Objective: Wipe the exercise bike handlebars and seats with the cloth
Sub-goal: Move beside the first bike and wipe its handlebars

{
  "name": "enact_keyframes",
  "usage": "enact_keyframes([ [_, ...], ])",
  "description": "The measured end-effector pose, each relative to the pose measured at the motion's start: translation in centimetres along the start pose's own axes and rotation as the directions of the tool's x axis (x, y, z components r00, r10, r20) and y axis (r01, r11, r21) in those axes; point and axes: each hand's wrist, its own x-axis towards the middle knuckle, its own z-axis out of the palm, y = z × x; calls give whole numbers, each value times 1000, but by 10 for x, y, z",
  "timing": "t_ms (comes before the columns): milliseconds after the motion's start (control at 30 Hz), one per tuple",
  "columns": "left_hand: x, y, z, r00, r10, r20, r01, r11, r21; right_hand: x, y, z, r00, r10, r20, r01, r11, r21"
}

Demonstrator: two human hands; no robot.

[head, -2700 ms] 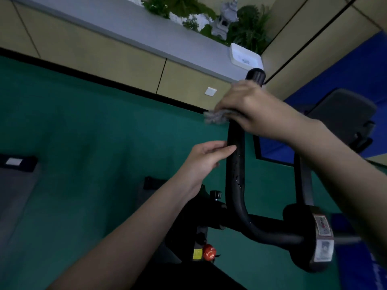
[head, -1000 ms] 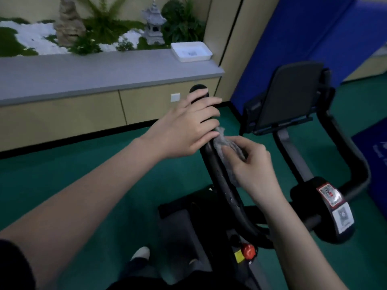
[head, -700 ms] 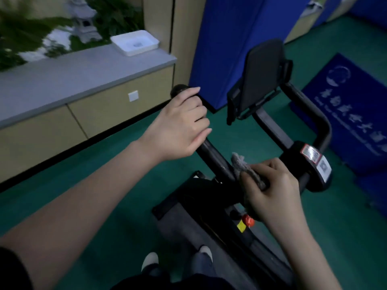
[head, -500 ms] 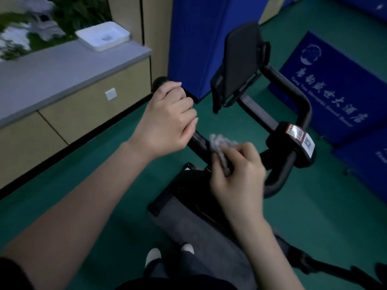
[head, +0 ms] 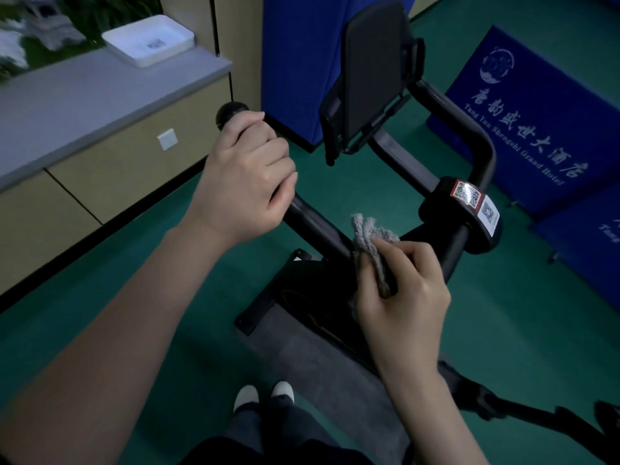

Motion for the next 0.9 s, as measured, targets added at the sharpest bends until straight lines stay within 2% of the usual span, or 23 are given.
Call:
enact_keyframes([
  [133,1,0,0,1000,14,0,-14,1000,-6,0,3,-10,999,30,15,-30,999,-36],
  [233,0,-3,1,1000,30,-6,-30,1000,1,15,2,-15,985,118,128,-112,992,-48],
  [367,0,-7,1,998,64,-15,-64,998,-16,46,-9,5,904,251,347,-253,967,-39],
  [533,0,-12,1,992,122,-26,-122,992,-12,79,-33,29,787,244,566,-284,959,-19],
  [633,-1,-13,2,990,134,-40,-136,990,-34,77,-30,16,755,278,593,-270,957,-104],
  [767,0,-10,3,995,95,-45,-97,994,-56,70,-31,12,768,341,542,-297,940,-171],
  [900,0,-7,4,996,81,-43,-85,993,-80,67,-39,17,766,393,509,-361,918,-165],
])
